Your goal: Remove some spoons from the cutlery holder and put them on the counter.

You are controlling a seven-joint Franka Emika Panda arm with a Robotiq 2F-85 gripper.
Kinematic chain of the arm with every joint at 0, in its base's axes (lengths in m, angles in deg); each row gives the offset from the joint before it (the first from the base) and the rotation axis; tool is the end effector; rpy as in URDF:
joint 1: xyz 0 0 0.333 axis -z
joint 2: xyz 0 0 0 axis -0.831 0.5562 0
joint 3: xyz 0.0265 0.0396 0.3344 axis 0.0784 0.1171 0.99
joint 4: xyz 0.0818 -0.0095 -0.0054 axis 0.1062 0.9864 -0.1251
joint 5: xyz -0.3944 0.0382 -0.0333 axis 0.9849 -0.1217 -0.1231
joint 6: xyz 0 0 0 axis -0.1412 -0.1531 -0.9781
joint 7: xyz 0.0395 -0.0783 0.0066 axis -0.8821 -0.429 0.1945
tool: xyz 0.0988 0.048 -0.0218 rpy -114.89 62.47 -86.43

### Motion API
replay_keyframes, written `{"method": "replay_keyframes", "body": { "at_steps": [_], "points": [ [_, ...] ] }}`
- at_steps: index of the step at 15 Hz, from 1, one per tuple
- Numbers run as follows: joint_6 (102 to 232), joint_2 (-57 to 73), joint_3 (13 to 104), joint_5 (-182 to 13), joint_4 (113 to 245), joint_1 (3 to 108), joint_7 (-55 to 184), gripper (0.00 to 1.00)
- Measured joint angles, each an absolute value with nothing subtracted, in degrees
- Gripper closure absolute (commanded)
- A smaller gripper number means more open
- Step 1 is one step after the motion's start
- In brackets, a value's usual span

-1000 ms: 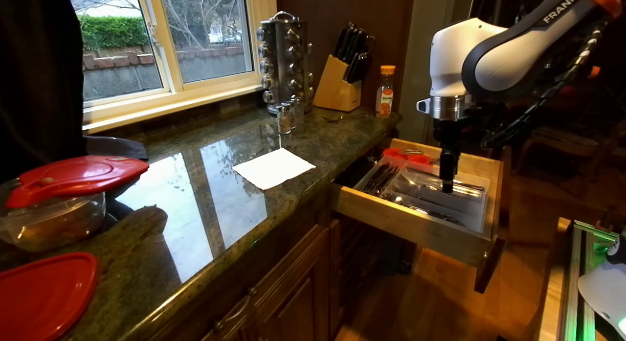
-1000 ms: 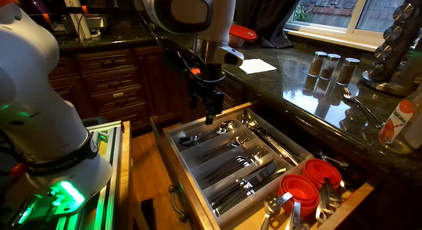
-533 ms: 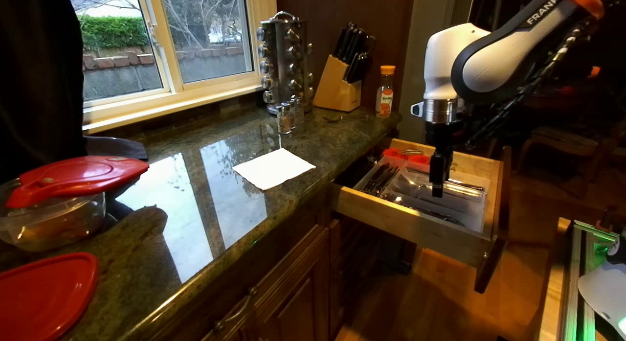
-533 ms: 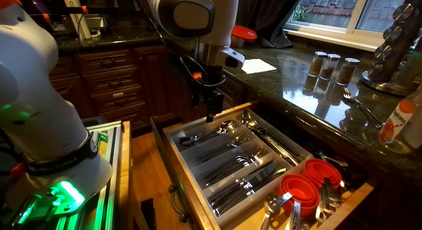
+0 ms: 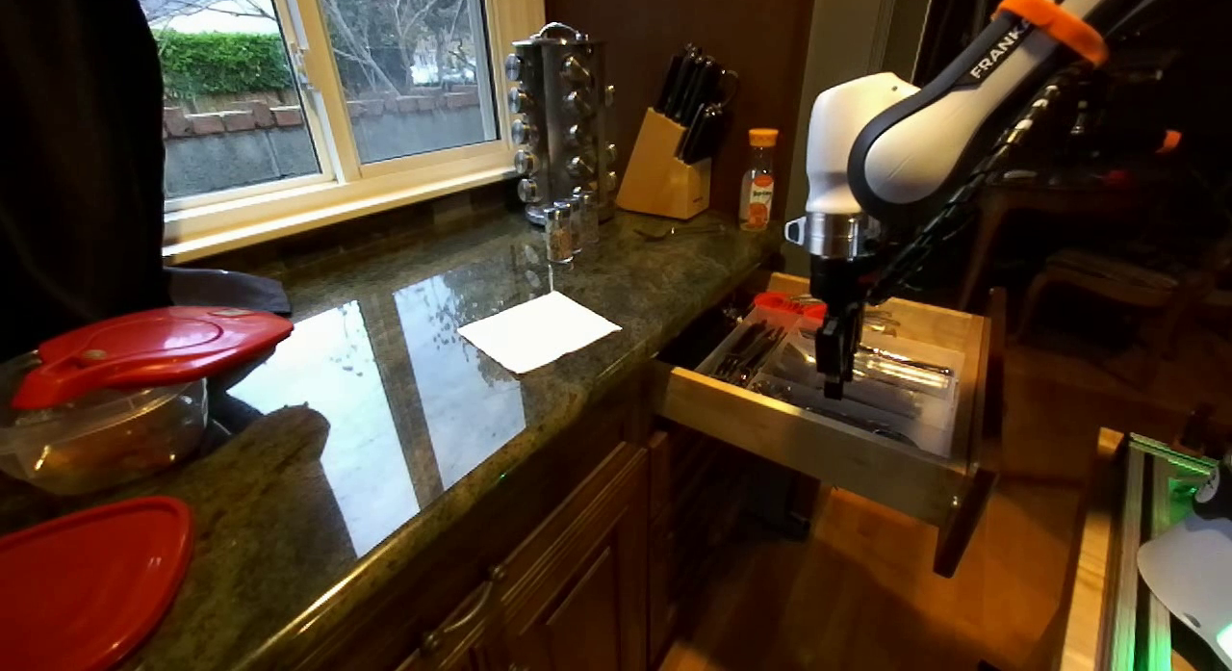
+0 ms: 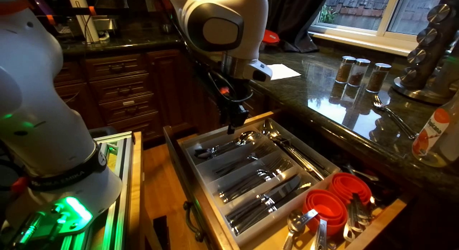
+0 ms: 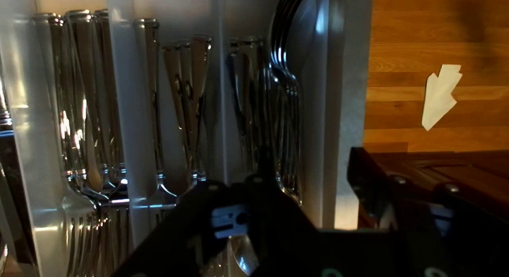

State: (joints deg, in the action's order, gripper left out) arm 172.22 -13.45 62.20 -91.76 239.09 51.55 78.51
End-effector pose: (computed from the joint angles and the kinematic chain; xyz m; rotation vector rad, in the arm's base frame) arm 0.4022 0.0306 0.2723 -3.0712 -0.2772 0.2041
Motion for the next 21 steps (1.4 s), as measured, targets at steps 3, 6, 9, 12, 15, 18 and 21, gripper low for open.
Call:
{"method": "replay_keyframes", "body": {
  "at_steps": [3,6,9,12,15,18,21],
  "points": [
    [173.51,-11.15,62.2,-91.68,238.0,52.05,78.41,0.79],
    [175.34,-9.15,62.19,-91.0,237.43,52.77,77.8,0.73],
    [177.14,-7.37,62.15,-88.73,236.99,53.74,76.16,0.73],
    [178.34,-5.82,62.08,-86.08,236.65,54.57,74.67,0.79],
    [179.43,-4.4,62.07,-84.03,236.41,54.76,73.39,0.83],
    [179.43,-4.21,62.04,-82.52,236.12,54.84,72.17,0.81],
    [179.43,-4.05,62.17,-82.13,235.86,54.79,71.89,0.77]
  ]
}}
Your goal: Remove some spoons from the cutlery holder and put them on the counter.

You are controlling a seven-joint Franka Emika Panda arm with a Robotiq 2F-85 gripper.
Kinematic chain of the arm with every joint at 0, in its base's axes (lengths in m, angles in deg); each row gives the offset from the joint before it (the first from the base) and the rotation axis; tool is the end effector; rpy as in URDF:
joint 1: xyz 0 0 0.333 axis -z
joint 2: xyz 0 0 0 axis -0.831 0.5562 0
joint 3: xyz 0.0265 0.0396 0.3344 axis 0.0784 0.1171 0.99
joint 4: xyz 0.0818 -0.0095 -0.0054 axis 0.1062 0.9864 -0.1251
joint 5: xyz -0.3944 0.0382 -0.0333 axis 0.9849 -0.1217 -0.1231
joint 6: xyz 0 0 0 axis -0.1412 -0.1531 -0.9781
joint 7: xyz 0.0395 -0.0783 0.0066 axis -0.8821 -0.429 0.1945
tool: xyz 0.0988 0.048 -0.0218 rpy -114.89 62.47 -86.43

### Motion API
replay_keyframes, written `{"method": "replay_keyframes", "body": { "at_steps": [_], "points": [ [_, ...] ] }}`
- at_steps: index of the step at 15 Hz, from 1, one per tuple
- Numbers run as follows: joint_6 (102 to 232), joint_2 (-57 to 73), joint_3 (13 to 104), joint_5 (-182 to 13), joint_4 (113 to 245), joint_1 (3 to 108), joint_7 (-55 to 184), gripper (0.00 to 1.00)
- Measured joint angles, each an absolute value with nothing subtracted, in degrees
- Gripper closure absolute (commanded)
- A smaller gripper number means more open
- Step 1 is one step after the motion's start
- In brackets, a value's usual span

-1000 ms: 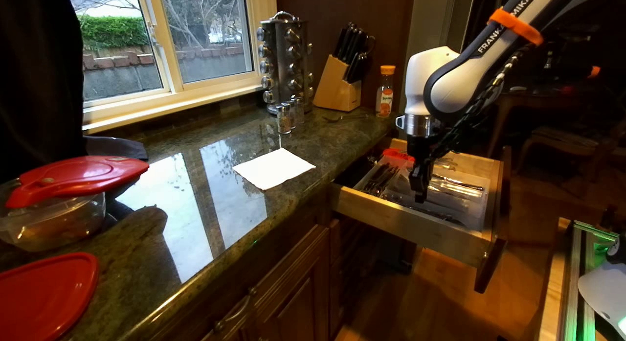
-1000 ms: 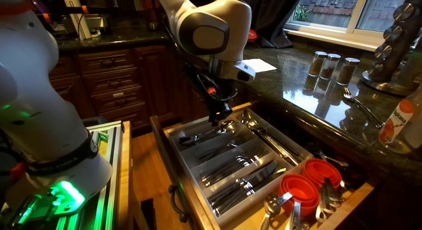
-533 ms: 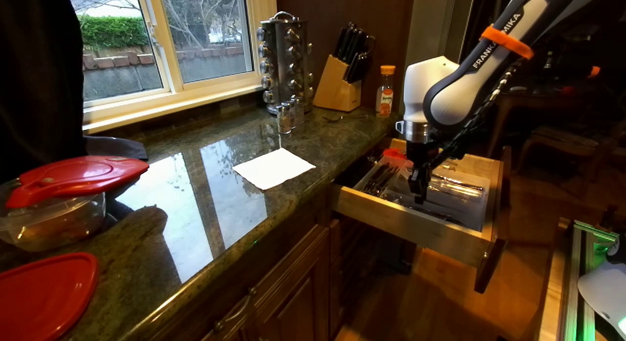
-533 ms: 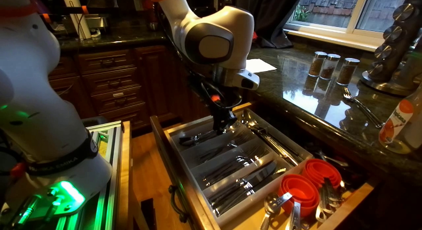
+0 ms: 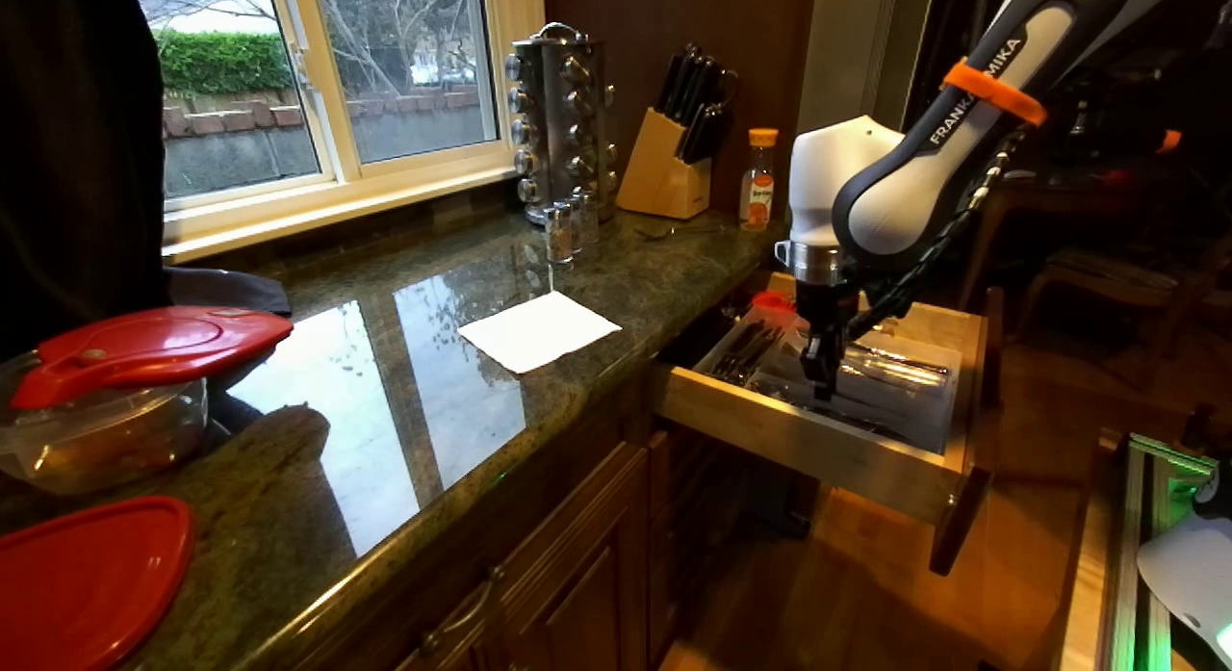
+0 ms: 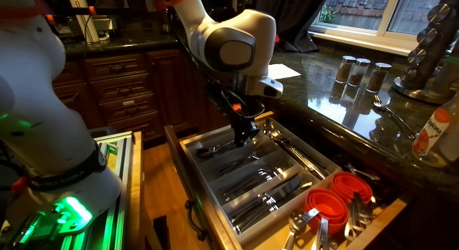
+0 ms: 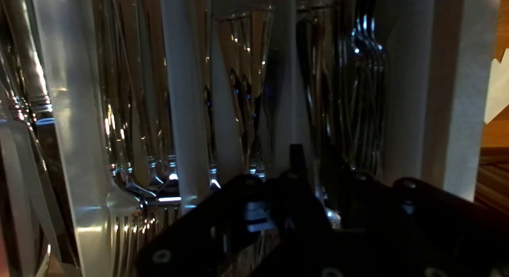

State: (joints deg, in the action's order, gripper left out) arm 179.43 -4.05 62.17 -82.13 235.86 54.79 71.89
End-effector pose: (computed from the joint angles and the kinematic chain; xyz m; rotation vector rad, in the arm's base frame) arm 0.4290 0.0086 0.2322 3.0824 0.2290 -0.1809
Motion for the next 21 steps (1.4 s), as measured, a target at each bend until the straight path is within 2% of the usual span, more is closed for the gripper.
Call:
{"method": "replay_keyframes", "body": {
  "at_steps": [4,11,18,20,21],
  "points": [
    [179.43,-4.09,62.77,-81.83,235.84,54.31,71.35,0.72],
    [179.71,-3.59,63.31,-80.74,235.77,53.93,69.48,0.83],
    [181.34,-1.06,62.8,-79.3,234.88,54.21,68.3,0.78],
    [181.57,-0.94,62.8,-79.3,234.7,54.18,68.31,0.79],
    [181.82,-0.87,62.81,-79.3,234.64,54.16,68.31,0.83]
  ]
}}
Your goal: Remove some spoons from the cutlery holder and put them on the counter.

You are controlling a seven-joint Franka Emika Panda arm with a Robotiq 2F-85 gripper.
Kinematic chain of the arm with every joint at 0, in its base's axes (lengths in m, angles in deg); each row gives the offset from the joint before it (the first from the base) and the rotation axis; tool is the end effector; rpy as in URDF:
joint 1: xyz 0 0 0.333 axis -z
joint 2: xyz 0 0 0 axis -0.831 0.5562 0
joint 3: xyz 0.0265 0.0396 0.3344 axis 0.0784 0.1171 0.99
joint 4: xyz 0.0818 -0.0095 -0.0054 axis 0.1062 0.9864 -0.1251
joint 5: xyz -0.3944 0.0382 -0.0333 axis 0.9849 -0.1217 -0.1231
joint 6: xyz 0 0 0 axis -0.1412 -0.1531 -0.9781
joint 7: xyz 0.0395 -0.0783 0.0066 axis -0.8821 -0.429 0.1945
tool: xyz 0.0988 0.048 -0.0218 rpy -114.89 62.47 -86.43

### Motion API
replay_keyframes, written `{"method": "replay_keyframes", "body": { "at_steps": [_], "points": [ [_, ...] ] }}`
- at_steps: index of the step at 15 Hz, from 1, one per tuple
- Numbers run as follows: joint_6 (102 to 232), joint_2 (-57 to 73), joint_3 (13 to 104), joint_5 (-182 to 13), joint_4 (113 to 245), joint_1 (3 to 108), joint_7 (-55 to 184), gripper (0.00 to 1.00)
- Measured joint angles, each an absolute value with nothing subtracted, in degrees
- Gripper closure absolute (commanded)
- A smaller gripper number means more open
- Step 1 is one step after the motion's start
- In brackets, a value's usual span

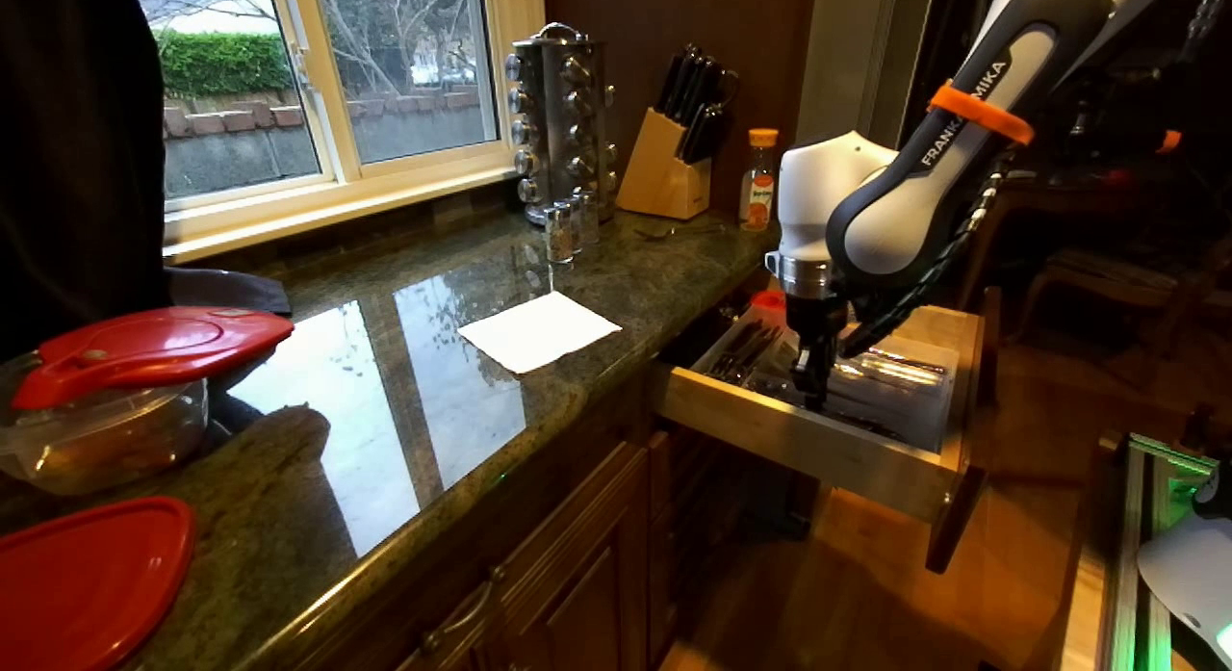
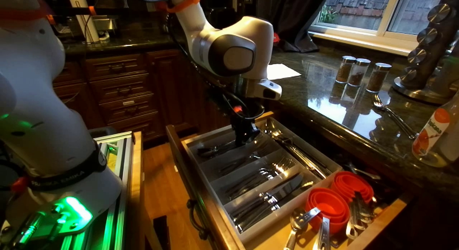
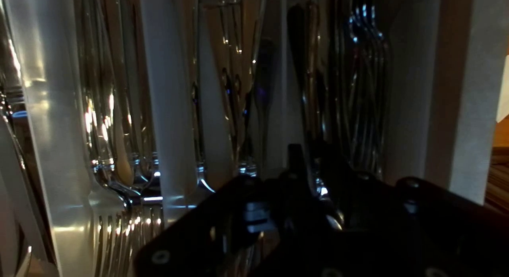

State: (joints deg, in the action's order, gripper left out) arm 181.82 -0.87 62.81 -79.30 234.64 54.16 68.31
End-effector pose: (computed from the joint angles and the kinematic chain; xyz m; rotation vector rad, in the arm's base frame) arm 0.4369 0.0199 0.2180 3.0591 0.2352 -0.1639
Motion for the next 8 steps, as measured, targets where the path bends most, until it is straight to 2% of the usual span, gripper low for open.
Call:
{"method": "replay_keyframes", "body": {
  "at_steps": [2,3,4,7,8],
  "points": [
    [182.39,-0.7,62.81,-79.3,234.49,54.16,68.32,0.88],
    [182.44,-0.6,62.8,-79.3,234.31,54.17,68.33,0.86],
    [182.47,-0.46,62.8,-79.3,234.12,54.17,68.36,0.89],
    [182.47,-0.06,62.78,-79.38,233.59,54.23,68.47,0.83],
    [182.47,0.01,62.78,-79.4,233.48,54.29,68.54,0.93]
  ]
}}
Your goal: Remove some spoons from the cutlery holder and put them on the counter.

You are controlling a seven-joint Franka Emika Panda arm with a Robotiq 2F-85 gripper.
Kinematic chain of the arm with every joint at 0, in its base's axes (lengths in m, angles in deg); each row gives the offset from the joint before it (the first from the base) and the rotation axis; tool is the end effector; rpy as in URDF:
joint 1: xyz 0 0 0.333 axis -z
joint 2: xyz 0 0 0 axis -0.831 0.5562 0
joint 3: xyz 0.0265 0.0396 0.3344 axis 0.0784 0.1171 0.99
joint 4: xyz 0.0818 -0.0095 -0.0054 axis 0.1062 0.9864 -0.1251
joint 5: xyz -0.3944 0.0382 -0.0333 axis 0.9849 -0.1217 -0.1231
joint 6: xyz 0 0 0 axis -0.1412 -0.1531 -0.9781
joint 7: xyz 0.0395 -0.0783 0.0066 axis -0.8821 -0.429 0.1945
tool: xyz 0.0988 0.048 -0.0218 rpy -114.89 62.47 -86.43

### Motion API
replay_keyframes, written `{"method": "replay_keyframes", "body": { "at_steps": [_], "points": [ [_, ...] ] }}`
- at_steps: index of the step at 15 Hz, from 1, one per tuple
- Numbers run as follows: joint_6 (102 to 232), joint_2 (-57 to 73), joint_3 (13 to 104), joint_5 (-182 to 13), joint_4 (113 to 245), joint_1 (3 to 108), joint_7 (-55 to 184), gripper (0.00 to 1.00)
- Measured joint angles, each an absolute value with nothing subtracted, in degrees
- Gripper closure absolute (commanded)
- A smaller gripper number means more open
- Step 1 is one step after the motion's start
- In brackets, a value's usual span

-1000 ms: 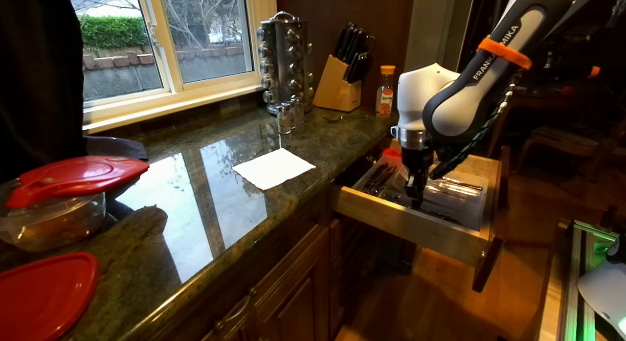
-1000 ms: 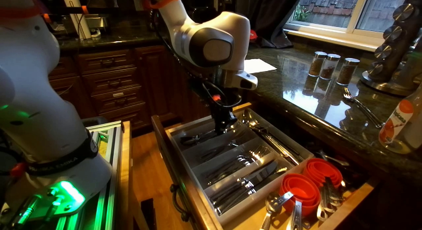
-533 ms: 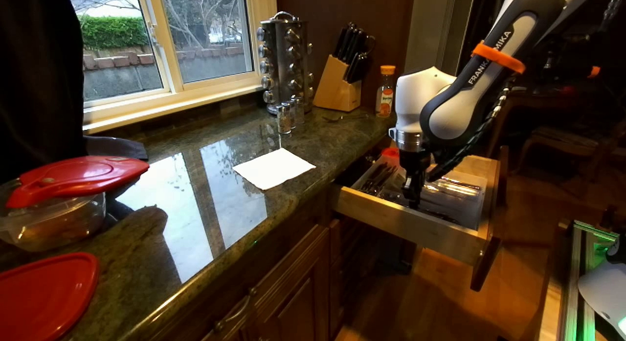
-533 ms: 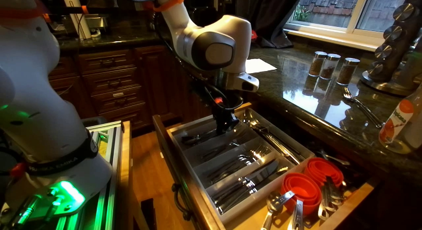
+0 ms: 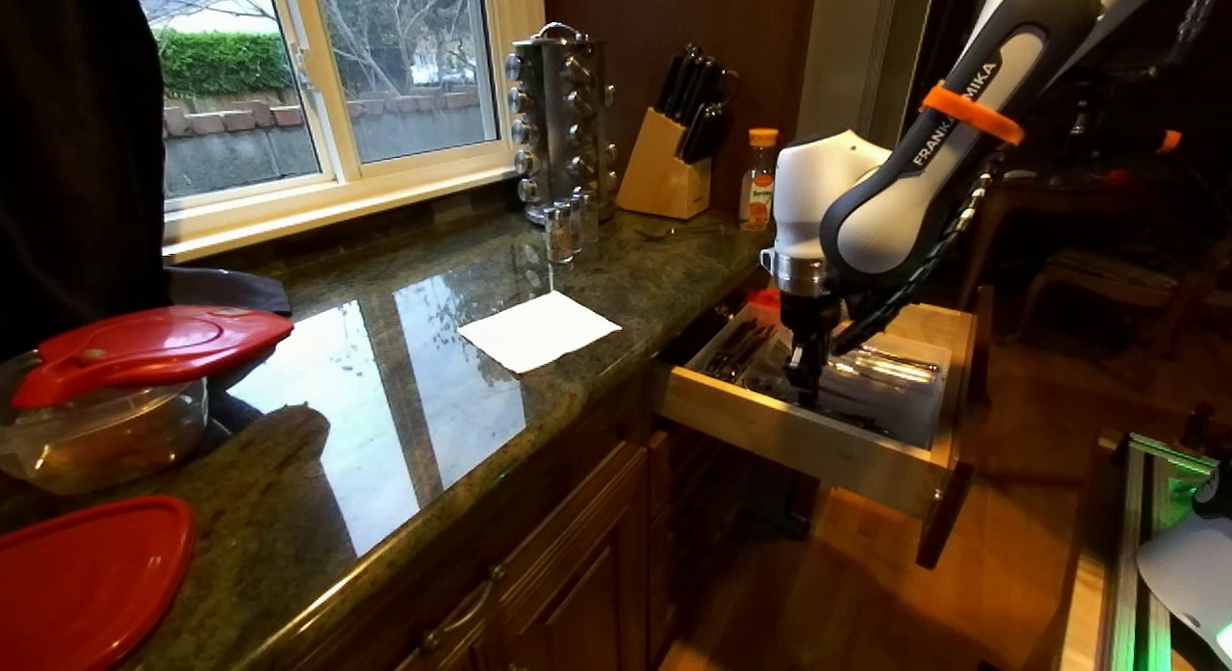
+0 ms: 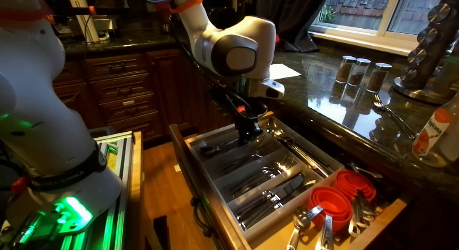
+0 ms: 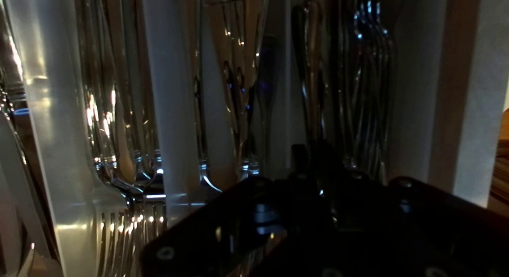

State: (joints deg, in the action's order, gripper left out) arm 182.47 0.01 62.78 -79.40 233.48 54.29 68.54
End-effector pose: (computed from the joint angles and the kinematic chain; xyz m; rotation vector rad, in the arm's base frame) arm 0.4454 0.0192 0.2184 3.0623 0.2352 -0.1395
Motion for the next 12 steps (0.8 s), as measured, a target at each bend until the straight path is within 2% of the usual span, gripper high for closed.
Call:
{"method": "replay_keyframes", "body": {
  "at_steps": [2,9,11,12],
  "points": [
    [182.47,0.16,62.78,-79.84,233.27,54.38,69.15,1.0],
    [182.47,0.7,62.79,-81.7,232.72,54.72,71.96,1.0],
    [182.47,0.72,62.79,-81.95,232.7,54.72,72.46,0.72],
    [182.47,0.72,62.81,-82.12,232.7,54.72,72.64,0.67]
  ]
}}
